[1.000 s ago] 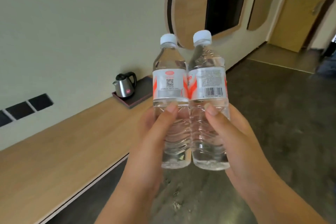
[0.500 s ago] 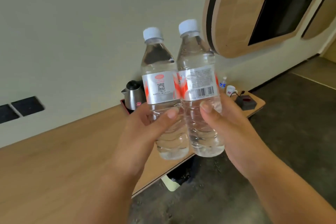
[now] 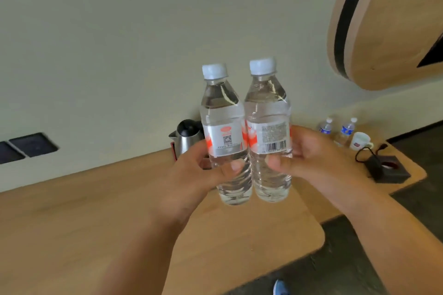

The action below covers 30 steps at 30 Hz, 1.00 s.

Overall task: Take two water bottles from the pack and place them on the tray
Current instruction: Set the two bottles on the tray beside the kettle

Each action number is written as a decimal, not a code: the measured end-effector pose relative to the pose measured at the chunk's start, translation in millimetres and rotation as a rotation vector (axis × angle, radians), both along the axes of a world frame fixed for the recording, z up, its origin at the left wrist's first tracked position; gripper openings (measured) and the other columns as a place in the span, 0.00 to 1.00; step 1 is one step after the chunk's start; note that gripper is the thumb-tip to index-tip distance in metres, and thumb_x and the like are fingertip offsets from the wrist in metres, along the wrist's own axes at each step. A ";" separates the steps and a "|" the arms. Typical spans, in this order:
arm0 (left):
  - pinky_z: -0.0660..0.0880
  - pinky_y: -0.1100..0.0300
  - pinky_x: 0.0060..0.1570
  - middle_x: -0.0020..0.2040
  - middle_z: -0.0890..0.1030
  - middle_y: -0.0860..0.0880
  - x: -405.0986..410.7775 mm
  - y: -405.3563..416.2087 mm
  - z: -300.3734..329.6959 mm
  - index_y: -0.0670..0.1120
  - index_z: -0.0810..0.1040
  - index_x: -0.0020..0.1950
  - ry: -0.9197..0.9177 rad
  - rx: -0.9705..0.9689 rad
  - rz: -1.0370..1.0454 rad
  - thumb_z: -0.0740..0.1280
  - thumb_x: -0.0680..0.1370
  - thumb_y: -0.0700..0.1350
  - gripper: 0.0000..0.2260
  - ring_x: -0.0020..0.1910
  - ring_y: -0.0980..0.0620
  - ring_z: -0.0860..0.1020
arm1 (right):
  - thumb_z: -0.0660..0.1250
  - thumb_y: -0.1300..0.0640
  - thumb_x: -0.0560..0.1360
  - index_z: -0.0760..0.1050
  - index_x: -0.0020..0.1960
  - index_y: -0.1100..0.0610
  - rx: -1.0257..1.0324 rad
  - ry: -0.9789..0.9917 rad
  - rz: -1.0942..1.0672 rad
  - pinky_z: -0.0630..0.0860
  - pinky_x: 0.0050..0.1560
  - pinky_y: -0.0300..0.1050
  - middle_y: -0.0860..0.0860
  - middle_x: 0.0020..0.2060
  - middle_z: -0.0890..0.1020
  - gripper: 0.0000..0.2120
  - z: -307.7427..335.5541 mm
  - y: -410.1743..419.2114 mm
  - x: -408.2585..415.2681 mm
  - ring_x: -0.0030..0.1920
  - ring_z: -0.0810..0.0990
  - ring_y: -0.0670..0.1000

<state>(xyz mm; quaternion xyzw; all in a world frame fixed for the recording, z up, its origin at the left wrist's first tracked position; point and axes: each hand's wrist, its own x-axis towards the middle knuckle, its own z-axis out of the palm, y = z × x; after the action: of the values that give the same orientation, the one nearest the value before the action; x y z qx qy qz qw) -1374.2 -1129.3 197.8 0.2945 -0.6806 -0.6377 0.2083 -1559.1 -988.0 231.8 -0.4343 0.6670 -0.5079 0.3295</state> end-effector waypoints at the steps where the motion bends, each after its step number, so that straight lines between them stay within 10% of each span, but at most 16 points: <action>1: 0.81 0.46 0.60 0.57 0.88 0.51 -9.5 -1.7 -3.6 0.57 0.82 0.62 -0.018 0.009 0.045 0.79 0.71 0.49 0.19 0.60 0.45 0.84 | 0.76 0.59 0.71 0.81 0.63 0.49 0.008 -0.005 0.034 0.79 0.64 0.54 0.45 0.57 0.88 0.22 -5.9 -8.3 -16.7 0.59 0.86 0.46; 8: 0.82 0.52 0.55 0.52 0.89 0.56 -81.8 -2.0 -36.8 0.59 0.80 0.59 -0.152 -0.023 0.328 0.80 0.70 0.41 0.22 0.54 0.54 0.86 | 0.78 0.66 0.72 0.76 0.64 0.46 0.111 0.059 0.303 0.79 0.48 0.26 0.34 0.54 0.87 0.26 -46.2 -64.2 -117.0 0.54 0.85 0.35; 12: 0.81 0.62 0.50 0.50 0.88 0.60 -111.0 1.3 -70.3 0.61 0.78 0.58 -0.295 -0.078 0.380 0.82 0.67 0.45 0.25 0.49 0.62 0.86 | 0.80 0.60 0.70 0.72 0.65 0.39 0.188 0.145 0.355 0.79 0.53 0.34 0.34 0.55 0.85 0.31 -89.5 -81.2 -147.3 0.56 0.84 0.36; 20: 0.83 0.50 0.54 0.50 0.85 0.60 -130.0 -1.0 -165.9 0.66 0.72 0.59 -0.600 -0.010 0.344 0.77 0.65 0.53 0.26 0.50 0.58 0.84 | 0.83 0.57 0.65 0.72 0.64 0.45 0.384 0.160 0.411 0.81 0.60 0.54 0.45 0.54 0.85 0.32 -197.9 -93.3 -154.3 0.55 0.84 0.44; 30: 0.81 0.52 0.51 0.52 0.84 0.55 -137.3 -1.7 -214.0 0.57 0.71 0.62 -0.728 -0.017 0.318 0.73 0.70 0.48 0.22 0.51 0.49 0.82 | 0.80 0.60 0.65 0.77 0.60 0.40 0.469 0.144 0.324 0.80 0.51 0.37 0.36 0.51 0.86 0.28 -267.8 -78.4 -145.2 0.50 0.85 0.39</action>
<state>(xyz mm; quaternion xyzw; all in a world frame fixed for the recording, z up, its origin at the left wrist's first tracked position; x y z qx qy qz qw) -1511.5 -1130.9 -16.2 0.6012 -0.6612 -0.4457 0.0523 -1704.4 -1066.4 -36.0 -0.4821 0.7096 -0.2487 0.4496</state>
